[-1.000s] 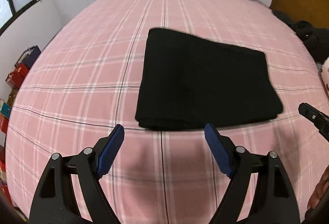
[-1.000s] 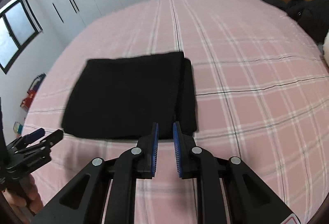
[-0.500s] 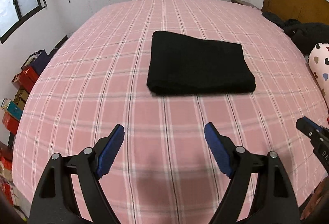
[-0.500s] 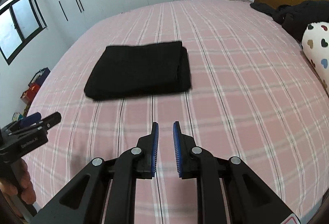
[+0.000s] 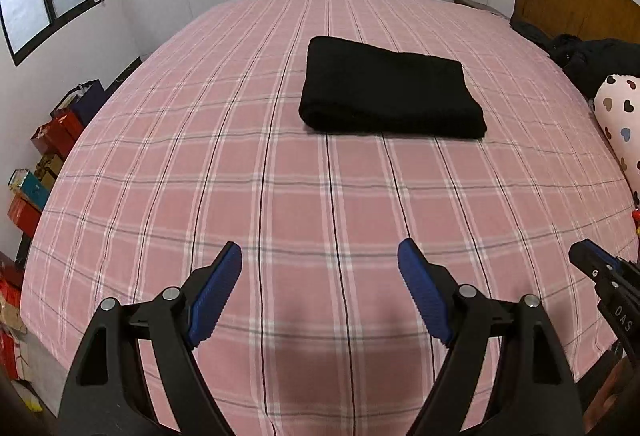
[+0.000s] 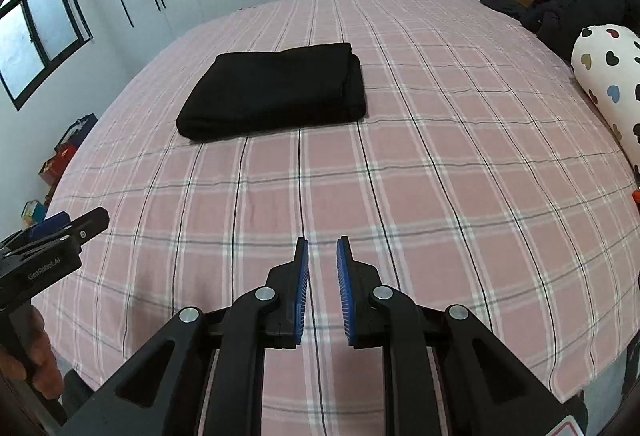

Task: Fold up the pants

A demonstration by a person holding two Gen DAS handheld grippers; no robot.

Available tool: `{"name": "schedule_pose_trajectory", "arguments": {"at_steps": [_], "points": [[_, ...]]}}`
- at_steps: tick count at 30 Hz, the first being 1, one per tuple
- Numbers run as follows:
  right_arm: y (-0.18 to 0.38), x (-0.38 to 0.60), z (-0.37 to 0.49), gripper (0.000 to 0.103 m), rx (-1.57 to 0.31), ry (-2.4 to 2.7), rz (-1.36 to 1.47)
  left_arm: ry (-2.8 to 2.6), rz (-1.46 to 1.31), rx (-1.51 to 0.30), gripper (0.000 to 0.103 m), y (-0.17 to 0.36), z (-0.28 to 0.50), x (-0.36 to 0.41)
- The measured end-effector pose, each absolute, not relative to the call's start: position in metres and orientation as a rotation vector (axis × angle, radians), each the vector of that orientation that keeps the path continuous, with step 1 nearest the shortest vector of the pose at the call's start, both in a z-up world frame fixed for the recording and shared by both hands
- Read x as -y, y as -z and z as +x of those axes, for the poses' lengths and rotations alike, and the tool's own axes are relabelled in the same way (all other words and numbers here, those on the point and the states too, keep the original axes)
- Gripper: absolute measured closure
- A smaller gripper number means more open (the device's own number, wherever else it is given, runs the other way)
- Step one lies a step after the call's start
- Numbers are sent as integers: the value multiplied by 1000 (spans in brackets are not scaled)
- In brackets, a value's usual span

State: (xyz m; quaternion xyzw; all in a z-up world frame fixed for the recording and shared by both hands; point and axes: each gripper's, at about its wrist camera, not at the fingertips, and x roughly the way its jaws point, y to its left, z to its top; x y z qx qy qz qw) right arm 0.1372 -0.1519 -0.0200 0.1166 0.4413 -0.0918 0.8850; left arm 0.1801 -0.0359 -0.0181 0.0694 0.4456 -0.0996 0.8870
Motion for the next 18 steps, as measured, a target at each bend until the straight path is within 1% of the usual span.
{"name": "schedule_pose_trajectory", "arguments": {"at_steps": [9, 18], "points": [[11, 140, 117, 88, -883, 187, 236, 182, 165, -883, 25, 16, 152, 36], [14, 131, 109, 88, -888, 179, 229, 174, 162, -870, 25, 18, 139, 35]]}}
